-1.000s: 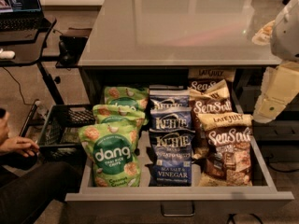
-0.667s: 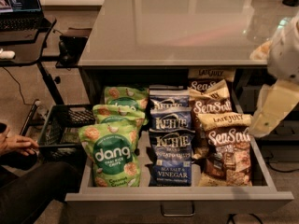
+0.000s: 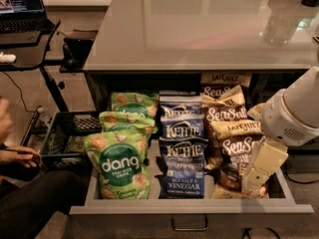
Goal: Pick blue chip bag from top drawer and place on counter
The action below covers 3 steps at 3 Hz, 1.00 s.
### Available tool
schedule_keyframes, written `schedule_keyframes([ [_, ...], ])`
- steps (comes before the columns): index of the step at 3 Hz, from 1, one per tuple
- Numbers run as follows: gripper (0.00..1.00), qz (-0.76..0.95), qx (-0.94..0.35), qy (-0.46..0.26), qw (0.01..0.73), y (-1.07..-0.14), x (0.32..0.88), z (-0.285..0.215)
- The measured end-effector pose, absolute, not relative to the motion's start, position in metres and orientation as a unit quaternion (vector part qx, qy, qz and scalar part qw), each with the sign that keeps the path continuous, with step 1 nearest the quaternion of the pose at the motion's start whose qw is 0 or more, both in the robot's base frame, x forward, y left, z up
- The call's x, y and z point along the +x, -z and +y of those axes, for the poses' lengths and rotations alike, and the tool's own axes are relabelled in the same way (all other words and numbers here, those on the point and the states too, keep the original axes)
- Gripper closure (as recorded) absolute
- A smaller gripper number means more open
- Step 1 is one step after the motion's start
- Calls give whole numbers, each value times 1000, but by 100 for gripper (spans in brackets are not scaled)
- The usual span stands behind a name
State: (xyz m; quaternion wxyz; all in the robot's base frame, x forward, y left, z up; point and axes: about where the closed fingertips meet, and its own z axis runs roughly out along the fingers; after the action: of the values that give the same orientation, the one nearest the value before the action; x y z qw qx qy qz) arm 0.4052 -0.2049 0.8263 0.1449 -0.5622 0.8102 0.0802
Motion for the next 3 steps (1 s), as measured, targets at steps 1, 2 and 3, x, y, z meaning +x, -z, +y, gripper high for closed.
schedule_keyframes([
  [1, 0, 810, -562, -80, 145, -826, 405, -205],
  [2, 0, 806, -563, -94, 156, -815, 402, -193],
  [3, 0, 798, -568, -112, 165, -797, 398, -176],
])
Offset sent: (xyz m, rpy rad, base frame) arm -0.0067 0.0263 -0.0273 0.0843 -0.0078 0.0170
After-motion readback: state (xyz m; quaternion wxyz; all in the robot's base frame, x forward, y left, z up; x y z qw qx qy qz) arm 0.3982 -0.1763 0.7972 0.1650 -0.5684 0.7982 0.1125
